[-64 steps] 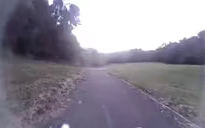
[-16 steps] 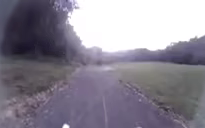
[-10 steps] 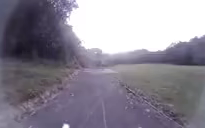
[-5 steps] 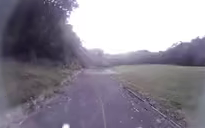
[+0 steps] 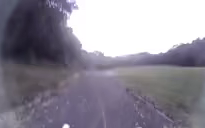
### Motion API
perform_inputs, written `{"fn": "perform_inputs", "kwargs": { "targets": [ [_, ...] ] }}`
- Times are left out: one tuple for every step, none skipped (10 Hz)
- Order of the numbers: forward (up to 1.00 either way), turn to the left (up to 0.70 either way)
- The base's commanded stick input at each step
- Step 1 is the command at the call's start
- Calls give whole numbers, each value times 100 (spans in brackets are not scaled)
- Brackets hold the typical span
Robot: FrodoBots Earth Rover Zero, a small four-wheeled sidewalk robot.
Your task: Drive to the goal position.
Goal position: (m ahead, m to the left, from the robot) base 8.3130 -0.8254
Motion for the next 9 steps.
{"fn": "perform_inputs", "kwargs": {
  "targets": [
    [70,0],
    [70,0],
    [70,14],
    [70,30],
    [70,35],
    [70,35],
    [70,12],
    [70,0],
    [70,0]
  ]
}}
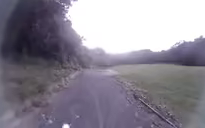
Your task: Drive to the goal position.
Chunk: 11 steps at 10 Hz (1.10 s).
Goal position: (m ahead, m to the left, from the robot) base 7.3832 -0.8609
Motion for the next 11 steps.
{"fn": "perform_inputs", "kwargs": {
  "targets": [
    [70,0],
    [70,0],
    [70,0],
    [70,0],
    [70,0],
    [70,0],
    [70,0],
    [70,0],
    [70,0],
    [70,0],
    [70,0]
  ]
}}
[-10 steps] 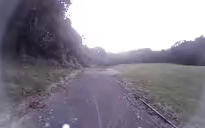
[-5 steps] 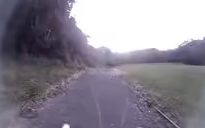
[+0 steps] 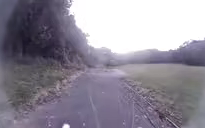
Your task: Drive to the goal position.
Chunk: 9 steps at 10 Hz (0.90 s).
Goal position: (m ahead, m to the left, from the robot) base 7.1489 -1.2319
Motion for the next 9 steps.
{"fn": "perform_inputs", "kwargs": {
  "targets": [
    [70,0],
    [70,0],
    [70,0],
    [70,0],
    [70,0],
    [70,0],
    [70,0],
    [70,0],
    [70,0]
  ]
}}
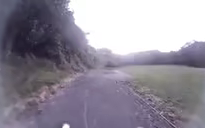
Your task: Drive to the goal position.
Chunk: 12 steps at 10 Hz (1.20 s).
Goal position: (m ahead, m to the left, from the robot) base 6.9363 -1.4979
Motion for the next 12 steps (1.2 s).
{"fn": "perform_inputs", "kwargs": {
  "targets": [
    [70,0],
    [70,0],
    [70,0],
    [70,0],
    [70,0],
    [70,0],
    [70,0],
    [70,0],
    [70,0],
    [70,0],
    [70,0],
    [70,0]
  ]
}}
